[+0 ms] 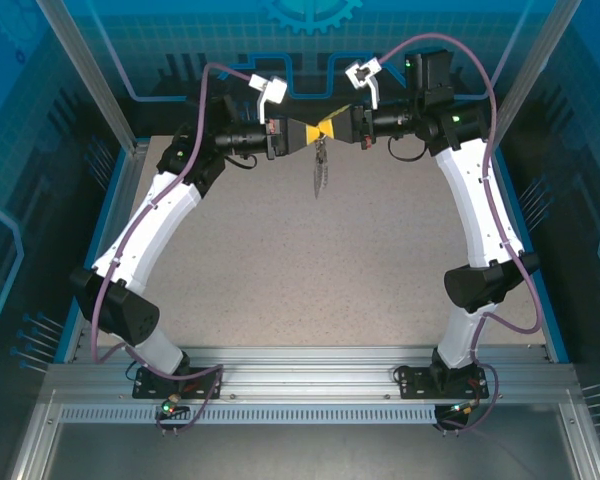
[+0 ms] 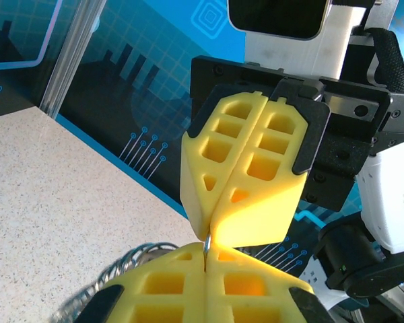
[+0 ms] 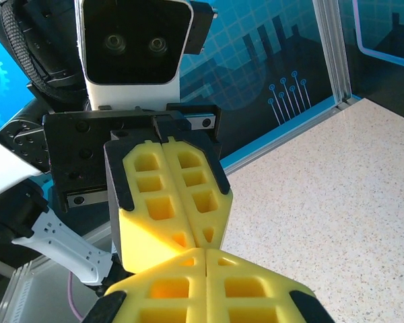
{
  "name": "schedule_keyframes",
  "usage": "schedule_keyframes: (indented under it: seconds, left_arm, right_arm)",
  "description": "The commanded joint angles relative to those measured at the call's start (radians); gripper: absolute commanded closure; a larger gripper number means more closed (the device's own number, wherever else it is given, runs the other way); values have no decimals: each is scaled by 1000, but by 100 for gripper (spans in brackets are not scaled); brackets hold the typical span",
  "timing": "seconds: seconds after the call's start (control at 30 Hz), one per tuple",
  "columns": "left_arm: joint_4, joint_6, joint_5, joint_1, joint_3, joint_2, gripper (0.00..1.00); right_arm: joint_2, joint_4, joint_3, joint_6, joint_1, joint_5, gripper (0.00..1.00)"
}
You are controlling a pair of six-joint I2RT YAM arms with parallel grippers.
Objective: Put the keys on the keyring
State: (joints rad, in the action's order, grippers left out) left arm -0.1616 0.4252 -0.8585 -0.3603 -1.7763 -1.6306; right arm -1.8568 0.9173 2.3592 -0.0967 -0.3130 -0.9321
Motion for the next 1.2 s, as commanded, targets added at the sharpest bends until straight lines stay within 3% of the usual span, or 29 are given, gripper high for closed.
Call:
schedule_keyframes:
  seconds: [0.0, 0.03, 0.13, 0.33, 0.57, 0.83, 1.17]
  left_arm:
    - [121, 45, 23, -12, 4, -7, 100]
    - [138, 55, 27, -12, 7, -6, 100]
    - [174, 83, 28, -12, 6, -6, 100]
    - [234, 133, 35, -12, 2, -6, 100]
    - [284, 176, 45, -12, -10, -16, 100]
    - [286, 187, 48, -13, -18, -22, 100]
    - [281, 183, 52, -16, -15, -20, 100]
  right_arm:
    - [39, -44, -19, -46, -4, -22, 79]
    - [55, -70, -41, -69, 5, 2, 68]
    - [132, -207, -164, -165, 47, 51, 58]
    - [307, -381, -430, -271, 88, 262, 52]
    - [418, -398, -643, -207, -15, 491, 48]
    - [446, -441, -697, -167, -141, 633, 41]
    - [409, -449, -623, -133, -173, 703, 41]
